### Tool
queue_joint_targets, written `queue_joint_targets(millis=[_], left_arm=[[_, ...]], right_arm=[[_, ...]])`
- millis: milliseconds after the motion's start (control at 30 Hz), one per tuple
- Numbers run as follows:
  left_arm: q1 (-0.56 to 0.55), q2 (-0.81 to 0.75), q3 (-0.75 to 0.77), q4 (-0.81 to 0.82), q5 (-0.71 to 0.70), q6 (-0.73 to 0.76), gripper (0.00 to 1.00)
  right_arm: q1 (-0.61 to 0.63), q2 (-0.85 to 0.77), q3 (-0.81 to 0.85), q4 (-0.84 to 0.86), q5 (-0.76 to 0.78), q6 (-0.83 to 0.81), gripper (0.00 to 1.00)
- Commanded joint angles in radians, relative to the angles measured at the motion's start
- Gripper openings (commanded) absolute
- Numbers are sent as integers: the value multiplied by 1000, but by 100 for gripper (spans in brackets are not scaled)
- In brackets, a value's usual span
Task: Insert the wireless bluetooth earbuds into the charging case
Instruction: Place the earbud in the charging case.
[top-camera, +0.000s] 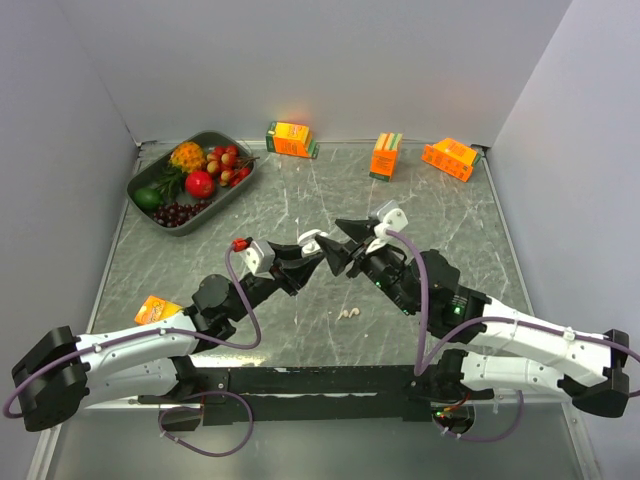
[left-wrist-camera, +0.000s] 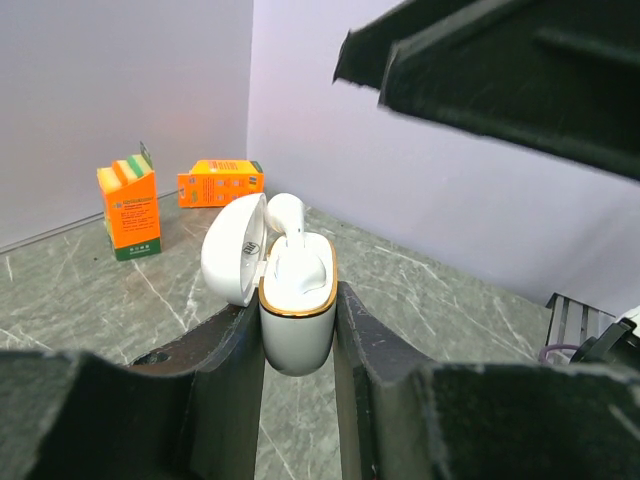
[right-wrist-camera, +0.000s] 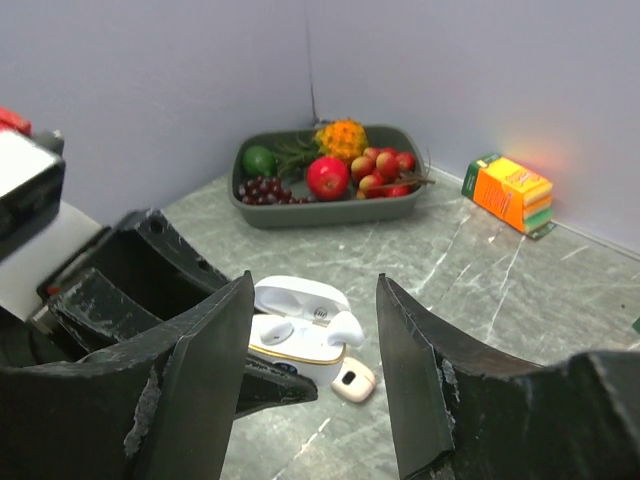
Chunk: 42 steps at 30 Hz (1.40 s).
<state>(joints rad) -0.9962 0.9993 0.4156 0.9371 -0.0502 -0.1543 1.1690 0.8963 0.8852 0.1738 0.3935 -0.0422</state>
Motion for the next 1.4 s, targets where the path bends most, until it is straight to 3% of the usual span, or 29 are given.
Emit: queue_joint_targets(millis=[0, 100, 233, 600, 800, 1367], left_arm=[[2, 2, 34, 72, 0, -2, 1], [2, -1, 32, 80, 3, 2, 1], [2, -13, 26, 89, 12, 7, 1], [2, -64, -15, 103, 41, 25, 1], [1, -83, -31, 89, 41, 32, 1], [1, -64, -23, 95, 52, 21, 1]], right_arm=[[9, -39, 52, 6, 48, 5, 61], [8, -45, 63, -23, 117, 8, 59], [-9, 4, 133, -199, 188, 41, 54], [-107, 41, 207, -393, 96, 157, 61], [-163, 38, 210, -412, -2, 199, 66], [-167, 66, 224, -402, -107, 196, 68]])
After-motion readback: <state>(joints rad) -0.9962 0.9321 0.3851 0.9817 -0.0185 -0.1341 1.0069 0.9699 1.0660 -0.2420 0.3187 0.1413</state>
